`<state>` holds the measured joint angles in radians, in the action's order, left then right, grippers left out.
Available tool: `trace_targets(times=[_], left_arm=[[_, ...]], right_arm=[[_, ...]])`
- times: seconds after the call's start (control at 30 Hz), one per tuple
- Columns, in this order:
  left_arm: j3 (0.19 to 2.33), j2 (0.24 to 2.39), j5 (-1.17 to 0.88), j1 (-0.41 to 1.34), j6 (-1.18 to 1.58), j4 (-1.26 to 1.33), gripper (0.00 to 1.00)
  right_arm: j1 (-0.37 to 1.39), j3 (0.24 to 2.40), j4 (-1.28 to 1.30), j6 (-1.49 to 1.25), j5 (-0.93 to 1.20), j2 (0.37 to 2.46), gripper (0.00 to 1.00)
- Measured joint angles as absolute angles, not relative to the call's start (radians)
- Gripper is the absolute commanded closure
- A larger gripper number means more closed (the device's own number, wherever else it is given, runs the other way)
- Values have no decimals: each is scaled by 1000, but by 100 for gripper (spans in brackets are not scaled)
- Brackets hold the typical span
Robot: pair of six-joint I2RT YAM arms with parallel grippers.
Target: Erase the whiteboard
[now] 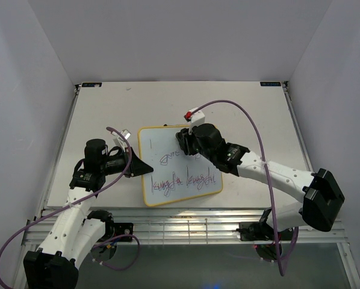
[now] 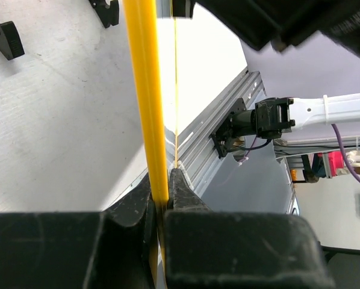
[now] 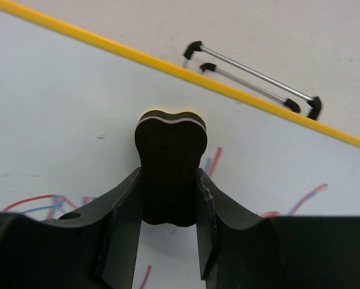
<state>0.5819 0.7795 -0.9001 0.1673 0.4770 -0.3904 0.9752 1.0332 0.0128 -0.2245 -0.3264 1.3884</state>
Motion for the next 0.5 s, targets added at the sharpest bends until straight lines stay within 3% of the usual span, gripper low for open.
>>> trace_targets(times=[0.23,0.5], left_arm=[[582,776,-909,168,491,-389,100],[580,771,-888,161,513,-396,100]], right_arm=[[915,1024,41,-215,-290,1381,66],[1073,1328,132,-182,-292,1571,66]])
